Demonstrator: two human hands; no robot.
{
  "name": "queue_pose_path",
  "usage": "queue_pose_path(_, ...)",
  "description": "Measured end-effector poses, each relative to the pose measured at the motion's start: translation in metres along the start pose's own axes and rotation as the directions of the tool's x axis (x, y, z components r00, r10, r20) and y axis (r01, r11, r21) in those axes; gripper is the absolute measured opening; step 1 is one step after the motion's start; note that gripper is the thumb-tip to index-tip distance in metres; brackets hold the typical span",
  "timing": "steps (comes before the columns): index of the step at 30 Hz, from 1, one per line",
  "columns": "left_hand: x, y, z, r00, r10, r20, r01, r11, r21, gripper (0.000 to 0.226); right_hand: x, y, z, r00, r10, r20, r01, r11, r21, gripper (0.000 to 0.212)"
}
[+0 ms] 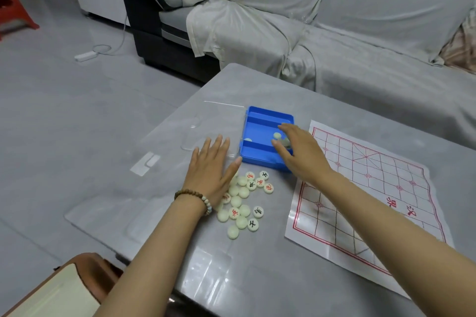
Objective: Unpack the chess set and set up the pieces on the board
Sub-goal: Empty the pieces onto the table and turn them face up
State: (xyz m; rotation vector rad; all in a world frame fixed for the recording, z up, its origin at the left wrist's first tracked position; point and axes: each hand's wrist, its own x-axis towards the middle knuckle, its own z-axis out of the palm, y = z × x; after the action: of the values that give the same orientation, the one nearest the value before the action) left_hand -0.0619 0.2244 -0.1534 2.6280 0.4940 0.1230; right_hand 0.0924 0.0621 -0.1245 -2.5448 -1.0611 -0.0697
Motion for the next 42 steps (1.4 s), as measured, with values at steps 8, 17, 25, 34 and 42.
queue_pose_path(8, 0.019, 0.002, 0.012, 0.999, -0.049, 0.005, 0.049, 0.999, 0.017, 0.069, 0.044, 0.022, 0.020, 0.994, -0.086, 0.073, 0.105, 0.942, -0.318, 0.047)
queue_pose_path(17, 0.018, 0.003, 0.016, 0.998, -0.059, -0.020, 0.060, 0.995, 0.080, 0.072, 0.050, 0.027, 0.023, 0.986, -0.125, 0.105, 0.149, 0.954, -0.261, 0.038)
queue_pose_path(25, 0.020, 0.003, 0.020, 0.997, -0.062, -0.050, 0.066, 0.993, 0.096, 0.094, 0.052, 0.024, 0.026, 0.963, -0.197, 0.186, 0.238, 0.942, -0.235, 0.037)
queue_pose_path(34, 0.019, 0.003, 0.018, 0.997, -0.060, -0.055, 0.064, 0.995, 0.074, 0.093, 0.054, 0.023, 0.025, 0.969, -0.178, 0.173, 0.201, 0.971, -0.129, 0.049)
queue_pose_path(42, 0.014, 0.004, 0.002, 0.992, -0.041, -0.119, 0.032, 0.996, -0.078, 0.081, 0.050, 0.003, 0.013, 0.998, 0.041, -0.050, -0.019, 0.925, 0.380, 0.052)
